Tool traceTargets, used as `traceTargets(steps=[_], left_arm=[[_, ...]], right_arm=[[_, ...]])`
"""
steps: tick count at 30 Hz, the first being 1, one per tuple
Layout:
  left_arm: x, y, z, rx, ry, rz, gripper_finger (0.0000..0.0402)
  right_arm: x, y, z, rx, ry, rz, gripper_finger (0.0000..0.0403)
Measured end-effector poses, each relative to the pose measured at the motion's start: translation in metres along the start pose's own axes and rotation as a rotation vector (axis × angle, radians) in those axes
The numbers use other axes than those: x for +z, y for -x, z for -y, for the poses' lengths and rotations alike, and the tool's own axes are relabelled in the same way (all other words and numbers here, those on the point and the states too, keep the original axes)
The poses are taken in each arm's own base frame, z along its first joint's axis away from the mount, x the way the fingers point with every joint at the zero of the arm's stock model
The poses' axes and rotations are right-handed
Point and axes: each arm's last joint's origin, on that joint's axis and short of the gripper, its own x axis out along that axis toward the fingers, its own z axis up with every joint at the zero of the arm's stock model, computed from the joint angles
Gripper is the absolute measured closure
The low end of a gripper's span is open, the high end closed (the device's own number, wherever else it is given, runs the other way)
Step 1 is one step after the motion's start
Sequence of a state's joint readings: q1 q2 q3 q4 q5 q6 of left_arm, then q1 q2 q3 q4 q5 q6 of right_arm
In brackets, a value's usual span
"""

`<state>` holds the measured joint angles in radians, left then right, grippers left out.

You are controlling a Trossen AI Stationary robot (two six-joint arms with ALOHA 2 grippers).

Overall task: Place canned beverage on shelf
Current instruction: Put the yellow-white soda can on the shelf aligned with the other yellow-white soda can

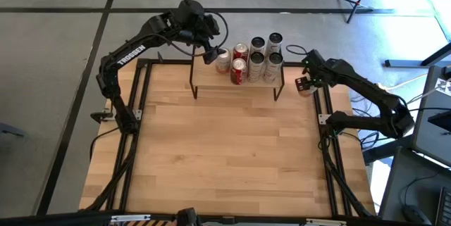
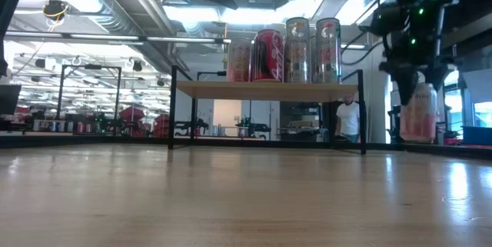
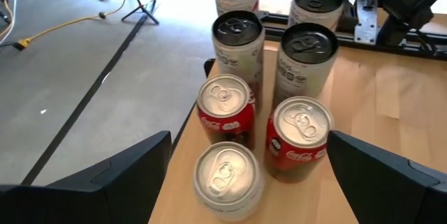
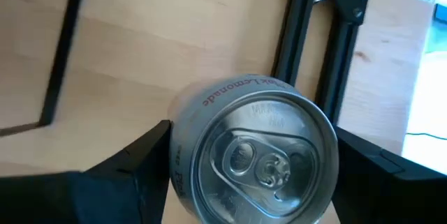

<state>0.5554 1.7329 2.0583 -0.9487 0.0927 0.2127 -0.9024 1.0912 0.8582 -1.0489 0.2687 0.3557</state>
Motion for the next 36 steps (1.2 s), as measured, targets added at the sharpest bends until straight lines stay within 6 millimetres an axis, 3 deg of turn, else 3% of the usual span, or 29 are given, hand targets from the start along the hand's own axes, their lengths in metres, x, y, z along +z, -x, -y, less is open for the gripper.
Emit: traceTargets(steps=[11, 16, 20, 25, 36], left_arm=[[0.004, -0.001, 0.021, -0.049, 0.073, 0.002, 0.0031], [0.006, -0.002, 0.046, -0.110, 0.149, -0.013, 0.0031], [0.009, 0.000, 0.077, -0.152, 0.217, -0.023, 0.0031], [0.010, 0.008, 0.130, -0.150, 0.280, -0.045, 0.0031], [-0.003, 0.049, 0.238, -0.229, 0.311, -0.037, 0.0031]], right_arm=[[-0.015, 0.072, 0.023, 0.156, 0.073, 0.062, 0.0124], [-0.033, 0.100, 0.031, 0.383, 0.145, 0.115, 0.0124], [-0.050, 0.113, 0.033, 0.571, 0.239, 0.180, 0.0124], [-0.065, 0.124, 0.030, 0.710, 0.379, 0.233, 0.0124], [-0.065, 0.141, -0.008, 0.959, 0.652, 0.310, 0.0124]])
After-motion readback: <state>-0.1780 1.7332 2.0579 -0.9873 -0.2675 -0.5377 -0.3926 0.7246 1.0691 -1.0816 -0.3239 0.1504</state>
